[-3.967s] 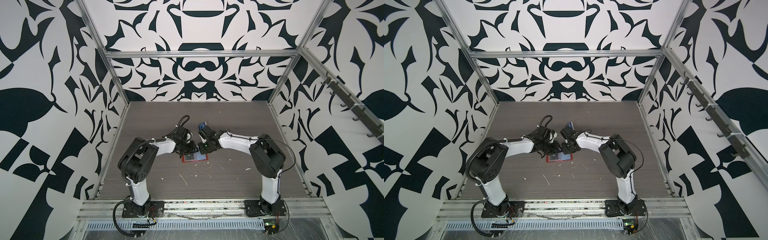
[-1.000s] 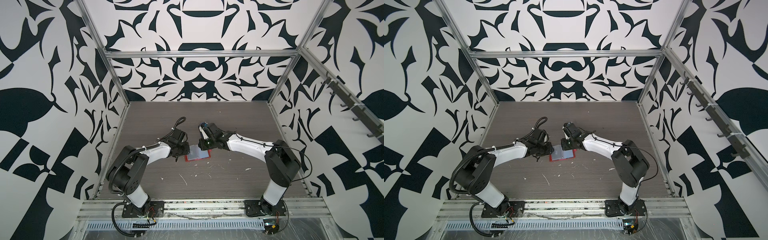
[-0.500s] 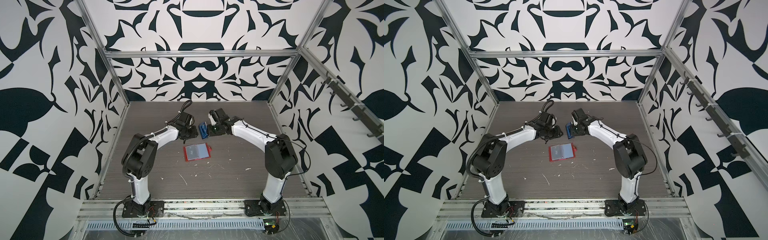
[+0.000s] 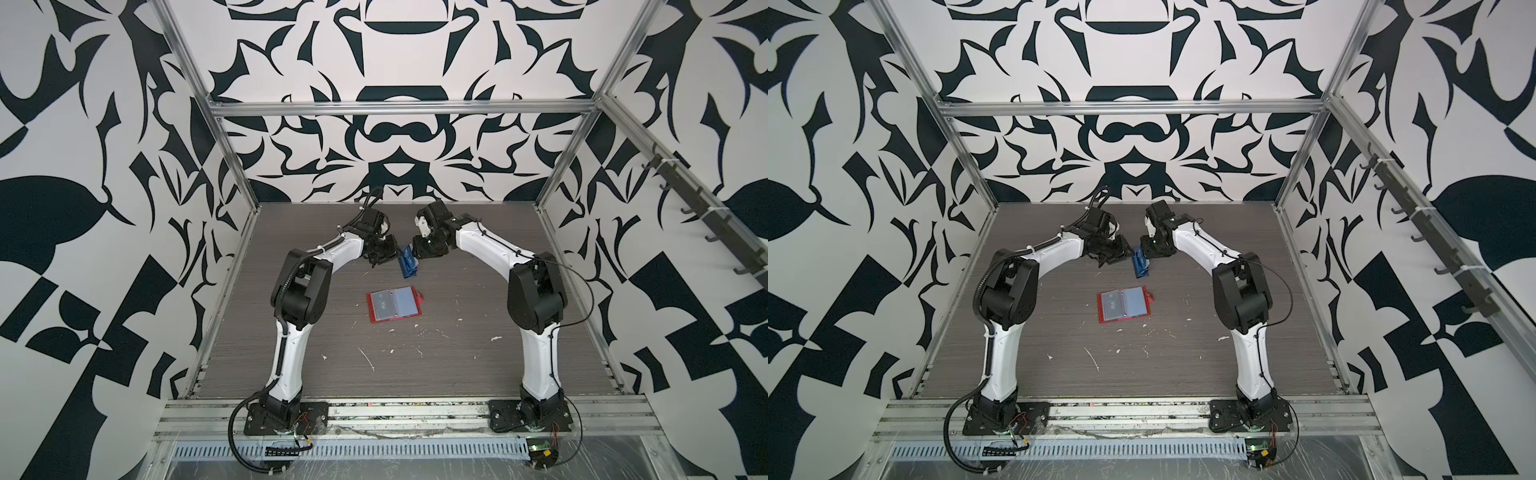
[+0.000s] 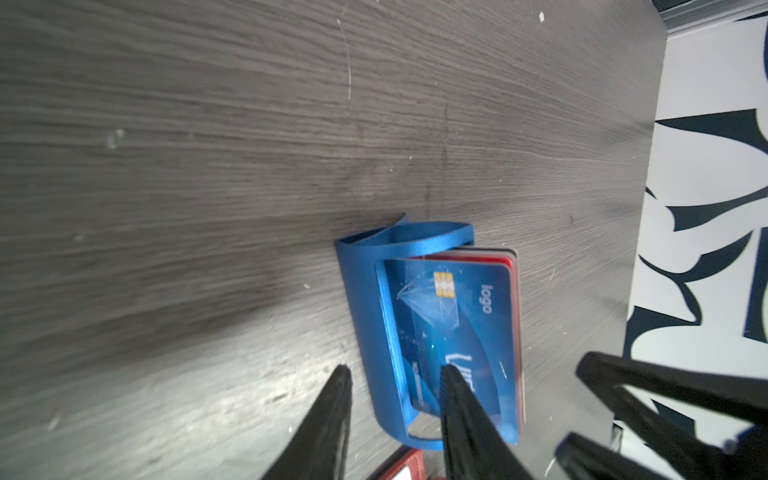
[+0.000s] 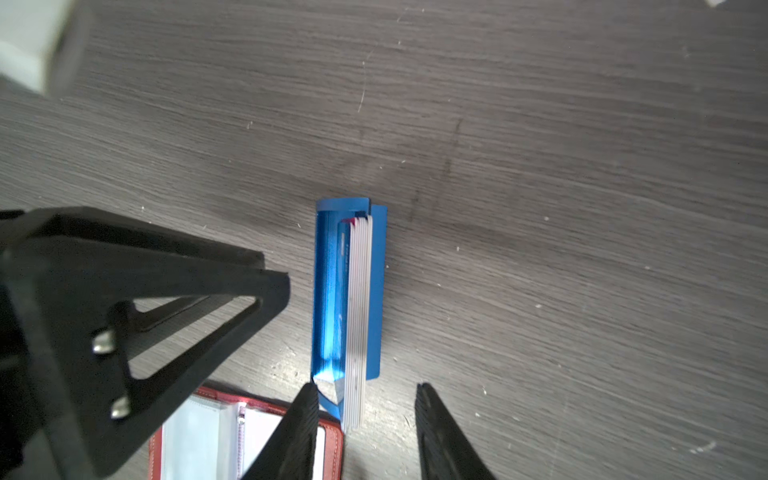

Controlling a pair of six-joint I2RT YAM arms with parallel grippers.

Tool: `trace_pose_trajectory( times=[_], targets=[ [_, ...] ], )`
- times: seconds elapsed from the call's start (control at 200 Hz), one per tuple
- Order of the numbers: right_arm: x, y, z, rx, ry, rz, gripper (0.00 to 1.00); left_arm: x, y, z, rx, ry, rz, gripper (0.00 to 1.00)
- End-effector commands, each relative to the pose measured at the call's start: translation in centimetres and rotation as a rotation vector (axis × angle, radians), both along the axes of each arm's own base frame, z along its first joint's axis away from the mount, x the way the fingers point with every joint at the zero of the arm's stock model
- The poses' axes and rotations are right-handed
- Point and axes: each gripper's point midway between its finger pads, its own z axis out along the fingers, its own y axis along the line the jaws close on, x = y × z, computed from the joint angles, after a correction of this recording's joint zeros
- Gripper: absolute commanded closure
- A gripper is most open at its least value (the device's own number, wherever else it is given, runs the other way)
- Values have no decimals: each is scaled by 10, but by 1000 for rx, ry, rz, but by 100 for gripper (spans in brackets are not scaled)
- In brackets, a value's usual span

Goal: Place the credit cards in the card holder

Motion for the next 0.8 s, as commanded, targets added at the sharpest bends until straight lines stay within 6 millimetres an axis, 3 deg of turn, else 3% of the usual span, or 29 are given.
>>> trace_pose_trajectory(
  times=[0.0, 0.295, 0.795],
  targets=[
    [5, 4, 20, 26, -21, 24, 57, -3, -6, -6, -30, 62, -15, 61],
    [12, 11, 16, 45, 0, 31, 56, 1, -8, -21, -50, 121, 15, 67],
    [17, 14, 1, 38, 35, 37, 56, -9, -8, -49, -37, 226, 28, 74]
  ],
)
